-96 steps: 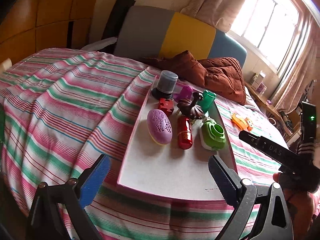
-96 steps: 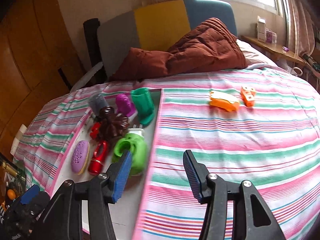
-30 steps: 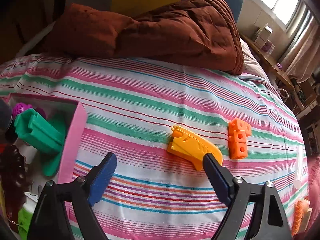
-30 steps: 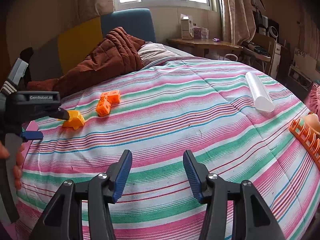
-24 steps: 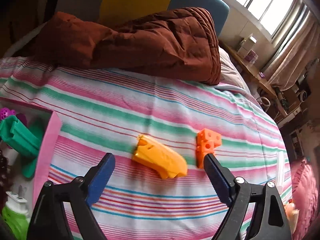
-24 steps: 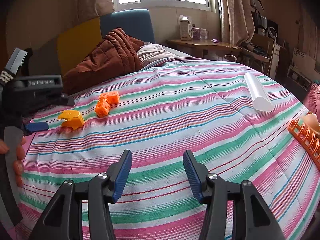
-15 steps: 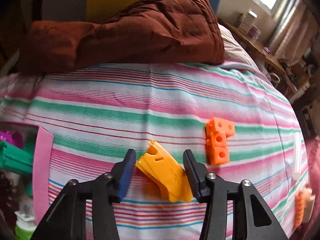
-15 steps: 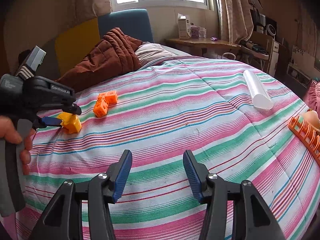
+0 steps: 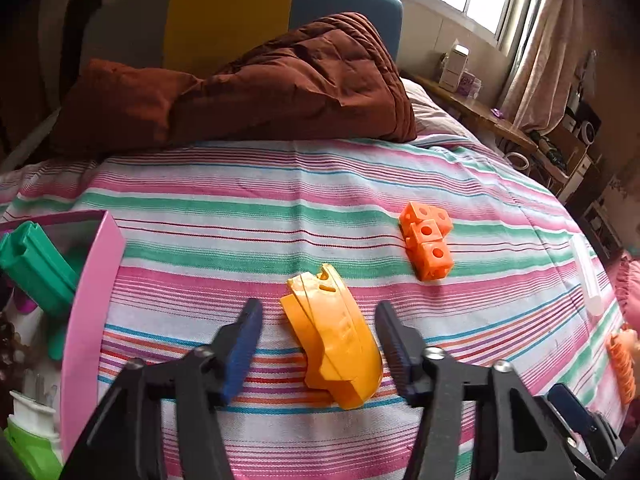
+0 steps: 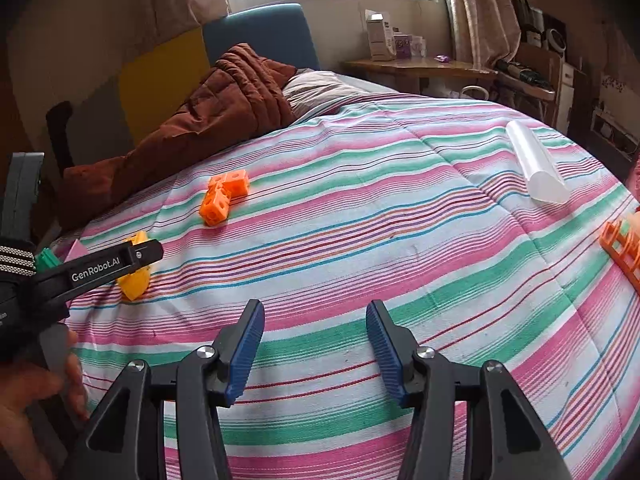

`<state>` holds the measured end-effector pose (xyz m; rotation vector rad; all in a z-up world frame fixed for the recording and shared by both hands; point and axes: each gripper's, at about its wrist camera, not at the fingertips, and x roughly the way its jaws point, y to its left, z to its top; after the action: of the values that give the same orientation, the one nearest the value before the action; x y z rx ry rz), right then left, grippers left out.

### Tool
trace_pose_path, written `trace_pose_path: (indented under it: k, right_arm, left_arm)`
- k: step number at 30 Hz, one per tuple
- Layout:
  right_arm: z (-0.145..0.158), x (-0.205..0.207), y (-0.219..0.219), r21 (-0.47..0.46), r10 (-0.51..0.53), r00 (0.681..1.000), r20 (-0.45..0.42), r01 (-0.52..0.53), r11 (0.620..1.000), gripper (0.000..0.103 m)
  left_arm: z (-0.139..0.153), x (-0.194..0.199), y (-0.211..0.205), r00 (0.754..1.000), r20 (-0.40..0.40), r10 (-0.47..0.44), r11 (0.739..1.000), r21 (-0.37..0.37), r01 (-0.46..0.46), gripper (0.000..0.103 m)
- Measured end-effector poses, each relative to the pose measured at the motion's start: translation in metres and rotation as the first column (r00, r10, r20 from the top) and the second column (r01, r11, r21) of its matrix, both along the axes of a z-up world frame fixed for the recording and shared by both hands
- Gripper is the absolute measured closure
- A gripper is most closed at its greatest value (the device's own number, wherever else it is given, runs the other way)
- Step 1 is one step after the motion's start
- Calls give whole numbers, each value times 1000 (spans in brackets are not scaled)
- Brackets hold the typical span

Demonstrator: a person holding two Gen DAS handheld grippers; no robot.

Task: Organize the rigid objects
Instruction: 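Lift the yellow toy with the left tool while the right tool grasps the orange blocks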

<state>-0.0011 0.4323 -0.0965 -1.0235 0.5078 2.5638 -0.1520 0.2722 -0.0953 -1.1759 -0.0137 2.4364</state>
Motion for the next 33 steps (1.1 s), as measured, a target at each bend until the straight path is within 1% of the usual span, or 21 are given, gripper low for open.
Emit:
trace_pose_path:
  k: [1, 2, 4, 6, 8, 11, 15, 18, 20, 21, 22, 23, 26, 30, 33]
  right_arm:
    - [2, -3, 0, -19, 23, 1000, -6, -23, 1000, 49]
    - [4, -8, -1, -34, 55, 998, -11, -55, 998, 50]
    - [14, -24, -4, -10, 114, 993, -30, -115, 993, 51]
    - [28, -46, -7, 21, 171, 984, -57, -170, 985, 51]
    - [36, -74, -7, 13, 204, 977, -59, -204, 979, 51]
    - [34, -117, -3, -23, 211, 977, -13, -211, 977, 51]
    - [23, -158, 0, -79, 211, 977, 44, -207, 975, 51]
    - [12, -179, -7, -55, 246, 965, 93, -242, 969, 52]
    - [6, -190, -15, -27, 276, 952, 131, -275, 961, 64]
    - [3, -192, -19, -6, 281, 947, 154, -284, 959, 69]
    - [1, -191, -21, 16, 283, 946, 159, -289, 957, 76]
    - [0, -187, -21, 28, 284, 948, 146, -291, 956, 76]
    - [-2, -170, -17, 21, 263, 959, 104, -266, 964, 76]
    - [-3, -129, -11, -29, 216, 974, 68, -214, 976, 76]
    - [2, -93, -12, -43, 171, 984, 52, -169, 985, 76]
  left_arm:
    - [-1, -1, -2, 1000, 3, 17, 1000, -2, -17, 72]
    - [-2, -2, -4, 1000, 4, 18, 1000, 15, -18, 72]
    - [-4, -2, -4, 1000, 4, 14, 999, 32, -14, 72]
    - [-4, -1, -5, 1000, 2, 13, 999, 29, -13, 72]
    - [-5, -2, -3, 1000, -1, 12, 1000, 24, -12, 72]
    - [-7, -3, -6, 1000, 3, 13, 999, 48, -13, 72]
    - [-9, -5, -11, 1000, 12, 14, 996, 87, -15, 71]
    - [-10, -5, -10, 1000, 10, 14, 996, 87, -15, 72]
    - [-11, -5, -10, 1000, 7, 14, 996, 88, -15, 72]
    - [-12, -5, -11, 1000, 8, 14, 996, 92, -15, 72]
    - [-12, -6, -11, 1000, 8, 14, 995, 96, -15, 72]
    - [-12, -6, -11, 1000, 8, 14, 995, 99, -15, 72]
    - [-12, -6, -11, 1000, 5, 14, 995, 95, -14, 72]
    - [-13, -7, -11, 1000, 7, 14, 995, 101, -15, 72]
    - [-13, -7, -11, 1000, 11, 14, 994, 106, -15, 72]
